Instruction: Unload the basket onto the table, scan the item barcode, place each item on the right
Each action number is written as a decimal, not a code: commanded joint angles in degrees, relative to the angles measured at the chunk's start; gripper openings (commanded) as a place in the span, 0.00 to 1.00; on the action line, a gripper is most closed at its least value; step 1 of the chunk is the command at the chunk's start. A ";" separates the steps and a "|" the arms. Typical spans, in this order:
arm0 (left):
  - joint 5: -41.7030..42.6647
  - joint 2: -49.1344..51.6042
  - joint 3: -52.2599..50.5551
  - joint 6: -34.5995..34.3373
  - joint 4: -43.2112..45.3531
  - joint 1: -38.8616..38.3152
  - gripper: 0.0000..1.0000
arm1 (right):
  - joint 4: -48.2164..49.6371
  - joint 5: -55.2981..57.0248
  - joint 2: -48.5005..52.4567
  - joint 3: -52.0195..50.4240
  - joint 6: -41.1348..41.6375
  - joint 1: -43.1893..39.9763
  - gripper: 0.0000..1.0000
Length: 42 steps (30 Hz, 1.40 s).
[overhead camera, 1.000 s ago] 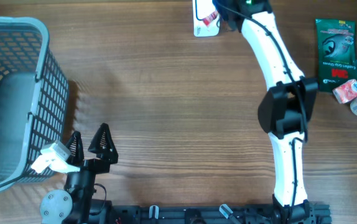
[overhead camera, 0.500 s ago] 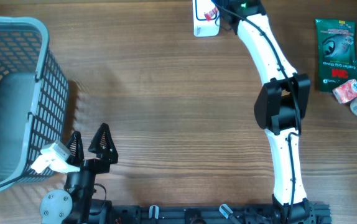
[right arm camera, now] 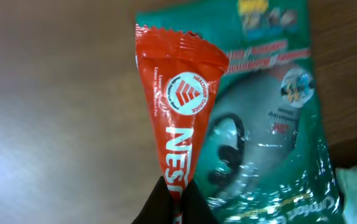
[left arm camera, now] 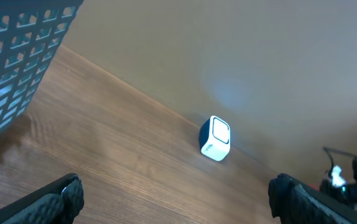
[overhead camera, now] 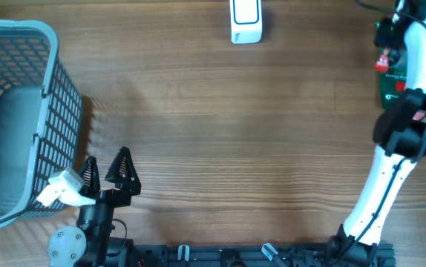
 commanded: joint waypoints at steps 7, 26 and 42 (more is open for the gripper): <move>0.70 -0.20 -0.33 0.44 0.13 -0.26 1.00 | -4.63 -6.58 -10.71 -1.42 0.31 -1.86 1.00; 0.70 -0.20 -0.33 0.44 0.15 -0.26 1.00 | -14.69 -26.21 -82.05 -1.42 5.03 -1.86 1.00; 0.70 -0.20 -0.33 0.44 0.15 -0.26 1.00 | -1.68 -28.15 -111.45 -44.13 -8.15 11.65 1.00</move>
